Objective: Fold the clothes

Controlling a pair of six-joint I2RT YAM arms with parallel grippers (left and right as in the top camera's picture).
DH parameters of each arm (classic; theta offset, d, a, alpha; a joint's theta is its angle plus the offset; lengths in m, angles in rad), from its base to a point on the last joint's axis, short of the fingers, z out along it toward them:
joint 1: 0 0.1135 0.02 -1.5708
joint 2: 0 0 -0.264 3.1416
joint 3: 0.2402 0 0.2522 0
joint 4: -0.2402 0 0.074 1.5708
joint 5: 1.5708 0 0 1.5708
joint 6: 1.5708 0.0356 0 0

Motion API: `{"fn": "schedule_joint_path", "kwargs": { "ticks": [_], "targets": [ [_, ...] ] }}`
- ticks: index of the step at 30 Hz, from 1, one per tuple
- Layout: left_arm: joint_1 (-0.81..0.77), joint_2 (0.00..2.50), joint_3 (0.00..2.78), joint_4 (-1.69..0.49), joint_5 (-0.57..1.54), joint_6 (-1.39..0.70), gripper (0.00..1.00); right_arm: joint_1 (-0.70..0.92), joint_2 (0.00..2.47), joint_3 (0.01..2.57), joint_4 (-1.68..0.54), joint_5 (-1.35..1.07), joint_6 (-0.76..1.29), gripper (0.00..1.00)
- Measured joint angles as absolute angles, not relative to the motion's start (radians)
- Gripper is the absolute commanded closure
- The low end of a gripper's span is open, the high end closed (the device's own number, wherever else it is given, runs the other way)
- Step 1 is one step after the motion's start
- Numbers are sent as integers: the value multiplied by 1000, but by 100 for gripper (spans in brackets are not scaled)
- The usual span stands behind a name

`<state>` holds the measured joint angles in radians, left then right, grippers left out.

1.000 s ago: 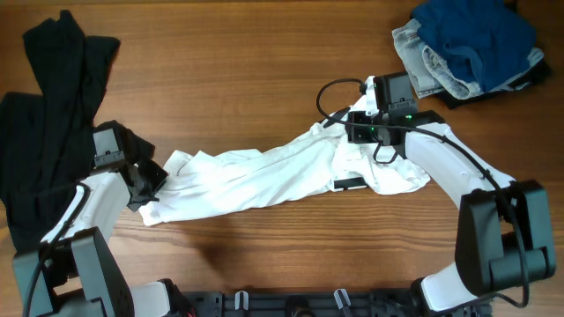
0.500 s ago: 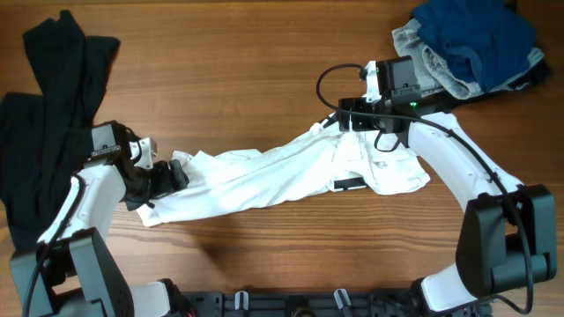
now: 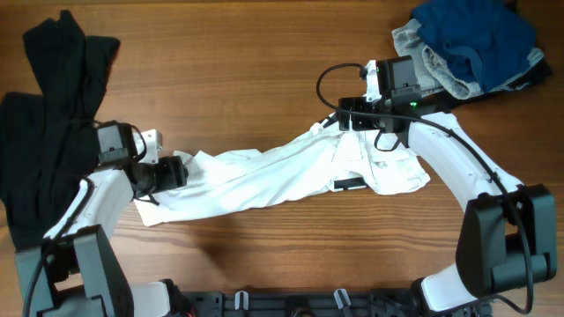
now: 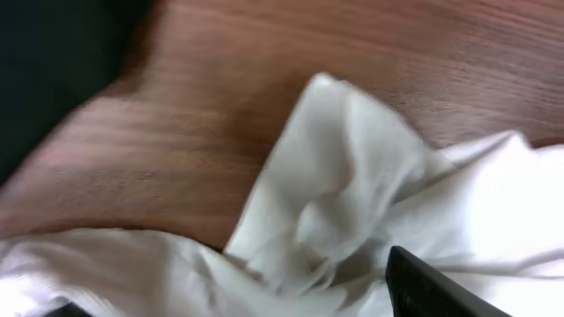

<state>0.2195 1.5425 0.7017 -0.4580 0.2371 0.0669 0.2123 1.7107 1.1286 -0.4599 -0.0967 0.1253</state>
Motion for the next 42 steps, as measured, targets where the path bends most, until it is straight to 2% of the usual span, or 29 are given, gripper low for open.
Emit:
{"fn": "schedule_joint_path", "kwargs": {
  "ticks": [1, 2, 4, 5, 8, 9, 11, 14, 19, 25, 29, 33, 42],
  "targets": [
    [197, 1549, 706, -446, 242, 67, 25, 212, 1711, 1129, -460, -97, 125, 0],
    [169, 1556, 710, -440, 249, 68, 31, 212, 1711, 1129, -460, -97, 125, 1],
    [123, 1565, 715, -432, 268, 76, 57, 212, 1711, 1129, -460, -97, 125, 1],
    [107, 1568, 717, -432, 274, 74, 66, 212, 1711, 1129, -460, -97, 125, 0],
    [78, 1582, 713, -430, 288, 74, 78, 212, 1711, 1129, -459, -97, 125, 0],
    [73, 1584, 713, -429, 286, 72, 88, 212, 1711, 1129, -459, -97, 125, 0],
    [68, 1586, 712, -430, 266, 74, 96, 212, 1711, 1129, -460, -97, 125, 0],
    [70, 1586, 723, -459, 236, 41, 96, 212, 1711, 1129, -467, -97, 125, 4],
    [166, 1588, 820, -646, 146, -2, 96, 212, 1711, 1129, -498, -112, 120, 23],
    [327, 1584, 1097, -784, 108, -28, 96, 212, 1711, 1129, -529, -135, 114, 23],
    [368, 1583, 1139, -830, 93, -33, 96, 212, 1711, 1129, -532, -138, 114, 21],
    [316, 1583, 1139, -854, 85, -45, 96, 212, 1711, 1129, -532, -138, 114, 19],
    [-16, 1588, 1139, -723, 92, -202, 93, 212, 1711, 1129, -535, -138, 113, 16]
  ]
}}
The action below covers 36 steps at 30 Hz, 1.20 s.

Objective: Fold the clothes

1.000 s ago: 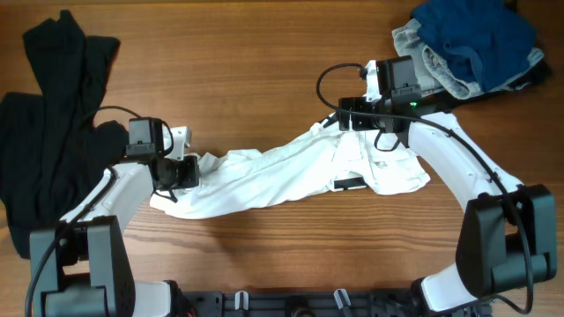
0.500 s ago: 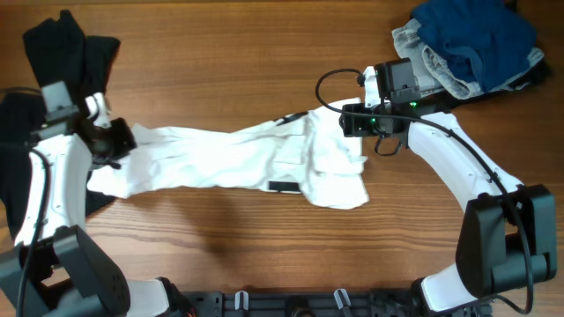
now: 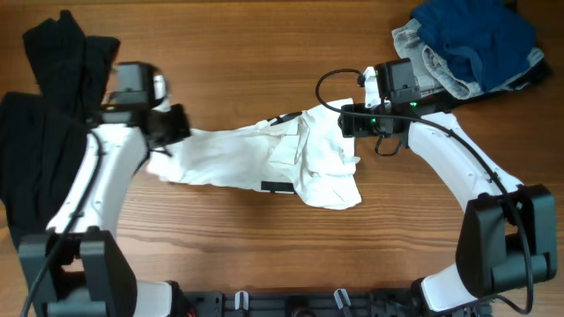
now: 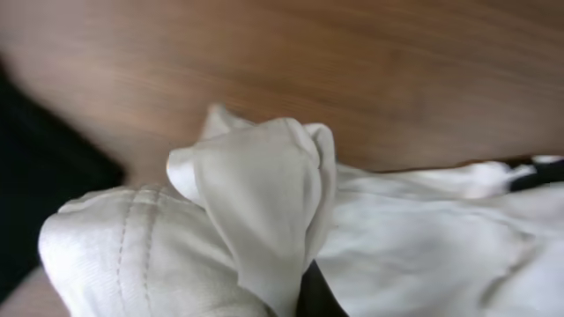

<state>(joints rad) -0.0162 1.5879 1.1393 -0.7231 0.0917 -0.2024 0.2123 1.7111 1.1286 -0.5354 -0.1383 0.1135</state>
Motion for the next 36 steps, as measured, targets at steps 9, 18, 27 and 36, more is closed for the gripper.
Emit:
{"fn": "schedule_joint_path", "kwargs": {
  "ticks": [9, 18, 27, 36],
  "targets": [
    [-226, 1689, 1139, -620, 167, -310, 0, 212, 1711, 1129, -539, -138, 113, 15],
    [-210, 1662, 1186, -720, 204, -316, 0, 212, 1711, 1129, -539, -138, 113, 13],
    [-143, 1648, 1214, -821, 203, -256, 28, 212, 1711, 1129, -538, -138, 113, 13],
    [-152, 1683, 1205, -920, 167, -245, 40, 212, 1711, 1129, -538, -138, 113, 13]
  ]
}}
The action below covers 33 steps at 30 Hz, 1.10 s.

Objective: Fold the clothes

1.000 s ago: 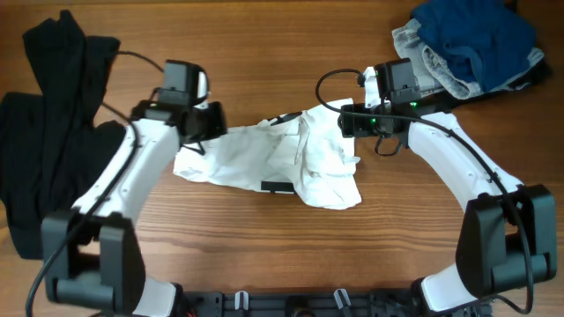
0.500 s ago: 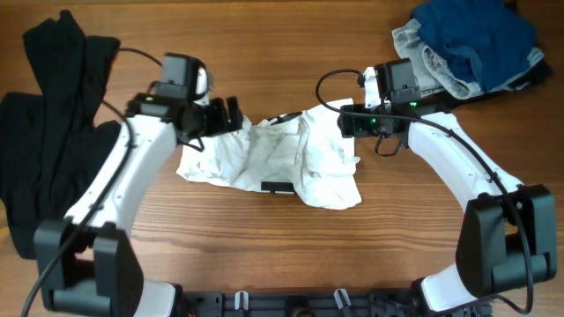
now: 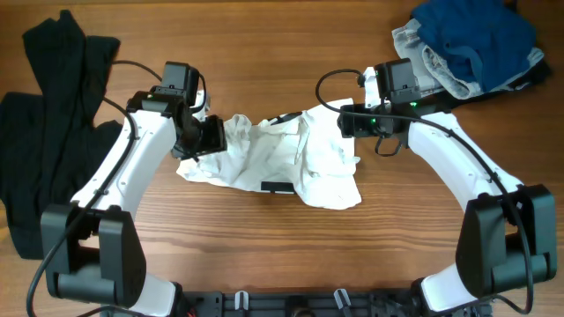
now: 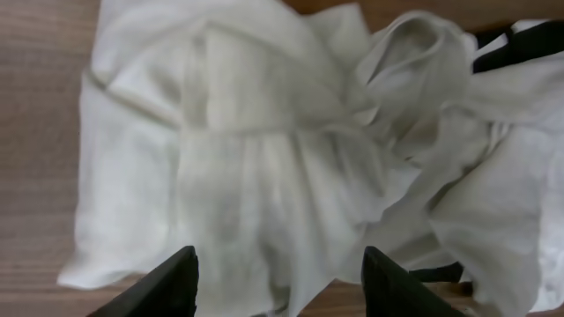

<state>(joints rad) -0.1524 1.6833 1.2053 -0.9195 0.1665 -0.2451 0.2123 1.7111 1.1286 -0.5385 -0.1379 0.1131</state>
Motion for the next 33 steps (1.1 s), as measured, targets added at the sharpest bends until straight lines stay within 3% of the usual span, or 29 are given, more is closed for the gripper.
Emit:
{"fn": "schedule_joint_path", "kwargs": {
  "ticks": [10, 13, 16, 20, 27, 33],
  "targets": [
    [-153, 1685, 1170, -908, 87, -249, 43, 212, 1711, 1129, -536, -138, 113, 13],
    [-155, 1686, 1121, -873, 83, -269, 48, 212, 1711, 1129, -535, -138, 113, 13],
    [-155, 1687, 1093, -854, 83, -282, 60, 212, 1711, 1129, -535, -138, 113, 13],
    [-155, 1688, 1091, -814, 88, -305, 96, 212, 1711, 1129, -535, -138, 113, 13],
    [-171, 1688, 1091, -715, 192, -321, 96, 212, 1711, 1129, -536, -137, 115, 13],
    [-323, 1689, 1091, -652, 227, -293, 96, 212, 1711, 1129, -535, -137, 125, 12]
  ]
}}
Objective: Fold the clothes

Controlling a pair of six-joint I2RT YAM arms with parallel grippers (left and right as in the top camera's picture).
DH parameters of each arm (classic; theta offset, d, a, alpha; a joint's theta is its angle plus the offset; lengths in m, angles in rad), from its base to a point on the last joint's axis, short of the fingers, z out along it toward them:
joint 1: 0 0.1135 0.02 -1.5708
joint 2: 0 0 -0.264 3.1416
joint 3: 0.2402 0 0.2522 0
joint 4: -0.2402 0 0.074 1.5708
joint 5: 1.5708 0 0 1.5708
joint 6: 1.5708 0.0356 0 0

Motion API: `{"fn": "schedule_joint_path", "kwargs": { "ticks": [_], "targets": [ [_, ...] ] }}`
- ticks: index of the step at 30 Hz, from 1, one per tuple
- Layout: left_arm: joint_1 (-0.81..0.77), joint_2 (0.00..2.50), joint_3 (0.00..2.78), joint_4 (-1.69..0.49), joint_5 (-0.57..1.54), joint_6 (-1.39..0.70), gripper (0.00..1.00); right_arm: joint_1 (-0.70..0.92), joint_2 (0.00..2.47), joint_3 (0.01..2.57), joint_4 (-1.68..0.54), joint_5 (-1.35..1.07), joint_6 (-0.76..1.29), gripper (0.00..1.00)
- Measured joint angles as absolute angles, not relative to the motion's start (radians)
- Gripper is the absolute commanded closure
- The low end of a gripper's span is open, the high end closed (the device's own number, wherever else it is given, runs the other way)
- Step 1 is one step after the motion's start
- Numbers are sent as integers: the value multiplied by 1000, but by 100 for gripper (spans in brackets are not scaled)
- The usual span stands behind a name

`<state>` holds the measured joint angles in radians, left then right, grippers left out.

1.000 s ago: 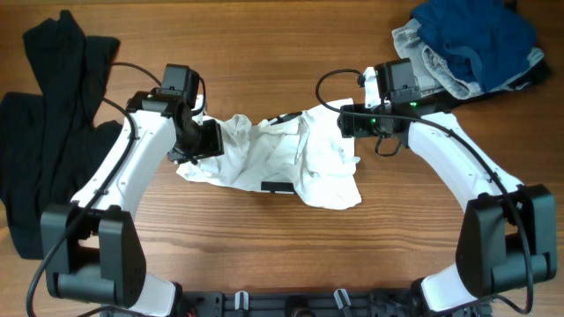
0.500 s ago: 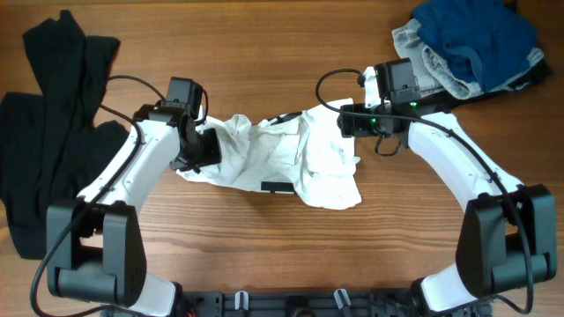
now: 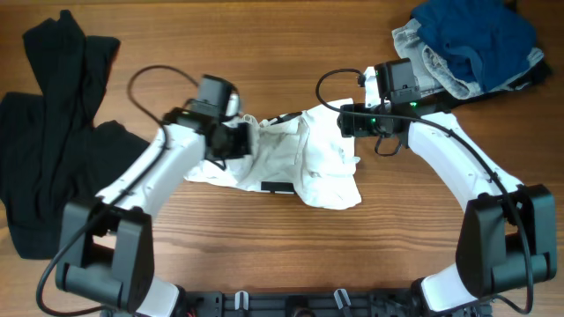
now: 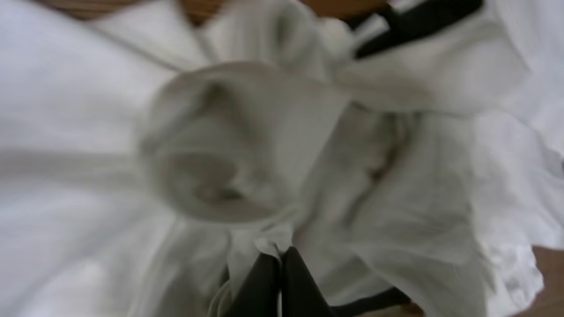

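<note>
The white garment (image 3: 317, 172) lies bunched up in the middle of the wooden table (image 3: 264, 53), with a black strip (image 3: 275, 187) on its front edge. My left gripper (image 3: 245, 139) is over its left half, shut on a fold of the white cloth. In the left wrist view the closed fingertips (image 4: 280, 262) pinch that fold of the white garment (image 4: 423, 176). My right gripper (image 3: 345, 121) is at the garment's back right edge, closed on the cloth there.
A black garment (image 3: 44, 132) is spread along the table's left side. A pile of blue and grey clothes (image 3: 471, 40) sits at the back right corner. Bare wood lies in front of the white garment.
My left gripper was open above the white garment's left part. It now sits further right and is shut on a fold of it. The right arm has not moved.
The garment was first stretched across the front of the table, a gripper at each end. Then it lay further back, still held at both ends. Then its left end lay gathered toward the middle, with the left gripper open above. Now the left gripper pinches a fold.
</note>
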<state>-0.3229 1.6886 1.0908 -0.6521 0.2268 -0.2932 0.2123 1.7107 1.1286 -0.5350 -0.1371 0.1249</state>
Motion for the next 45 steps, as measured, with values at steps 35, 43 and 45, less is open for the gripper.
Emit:
{"fn": "schedule_joint_path", "kwargs": {
  "ticks": [35, 43, 45],
  "targets": [
    [27, 1528, 1199, -733, 161, -284, 0, 230, 1758, 957, -555, -366, 187, 21],
    [27, 1531, 1199, -741, 142, -284, 0, 287, 1758, 936, -463, -355, 221, 50],
    [27, 1535, 1199, -741, 141, -284, 0, 287, 1759, 926, -455, -338, 229, 96]
  ]
}}
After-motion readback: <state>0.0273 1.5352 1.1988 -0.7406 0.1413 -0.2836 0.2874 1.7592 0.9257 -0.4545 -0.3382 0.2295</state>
